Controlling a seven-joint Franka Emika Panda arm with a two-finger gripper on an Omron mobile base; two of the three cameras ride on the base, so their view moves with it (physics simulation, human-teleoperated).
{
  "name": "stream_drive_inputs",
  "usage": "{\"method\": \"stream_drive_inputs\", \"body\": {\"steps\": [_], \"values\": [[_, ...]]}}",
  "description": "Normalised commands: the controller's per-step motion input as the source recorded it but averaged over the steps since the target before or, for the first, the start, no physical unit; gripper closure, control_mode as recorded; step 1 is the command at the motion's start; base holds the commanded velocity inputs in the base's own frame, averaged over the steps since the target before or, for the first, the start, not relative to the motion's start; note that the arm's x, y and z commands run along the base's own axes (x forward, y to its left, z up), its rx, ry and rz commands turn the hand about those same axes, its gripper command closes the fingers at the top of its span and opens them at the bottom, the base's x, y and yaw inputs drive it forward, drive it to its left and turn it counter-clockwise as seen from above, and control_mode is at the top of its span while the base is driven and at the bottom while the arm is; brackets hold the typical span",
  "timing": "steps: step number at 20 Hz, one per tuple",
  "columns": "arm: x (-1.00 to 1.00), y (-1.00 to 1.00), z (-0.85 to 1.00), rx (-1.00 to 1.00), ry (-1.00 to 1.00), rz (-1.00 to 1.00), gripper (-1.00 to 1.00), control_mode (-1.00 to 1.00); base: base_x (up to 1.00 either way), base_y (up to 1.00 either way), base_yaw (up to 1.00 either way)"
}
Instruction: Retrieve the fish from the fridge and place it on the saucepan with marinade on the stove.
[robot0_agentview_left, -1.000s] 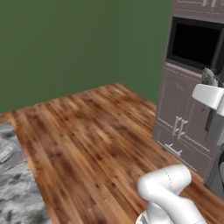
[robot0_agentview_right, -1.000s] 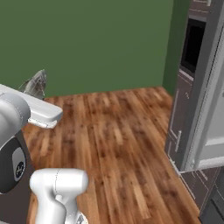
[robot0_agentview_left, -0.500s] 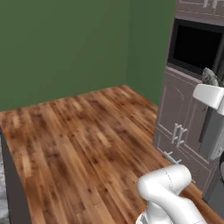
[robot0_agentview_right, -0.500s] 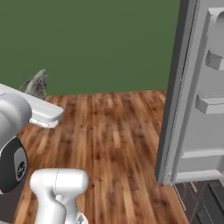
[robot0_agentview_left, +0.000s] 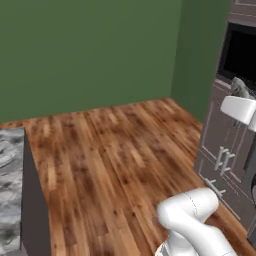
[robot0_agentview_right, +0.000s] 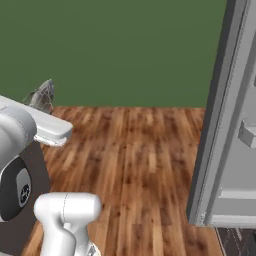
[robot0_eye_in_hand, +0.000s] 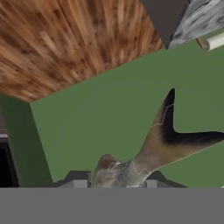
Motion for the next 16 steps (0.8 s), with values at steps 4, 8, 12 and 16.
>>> {"method": "stream_drive_inputs", "body": {"steps": [4, 8, 12, 16], "values": [[0.00, 0.00, 0.00, 0.00, 0.00, 0.00, 1.00, 1.00, -0.31, 0.27, 0.37], [0.00, 0.00, 0.00, 0.00, 0.00, 0.00, 1.00, 1.00, -0.29, 0.21, 0.38], [0.00, 0.00, 0.00, 0.00, 0.00, 0.00, 1.00, 1.00, -0.26, 0.23, 0.38], [0.00, 0.00, 0.00, 0.00, 0.00, 0.00, 1.00, 1.00, -0.24, 0.31, 0.36]]}}
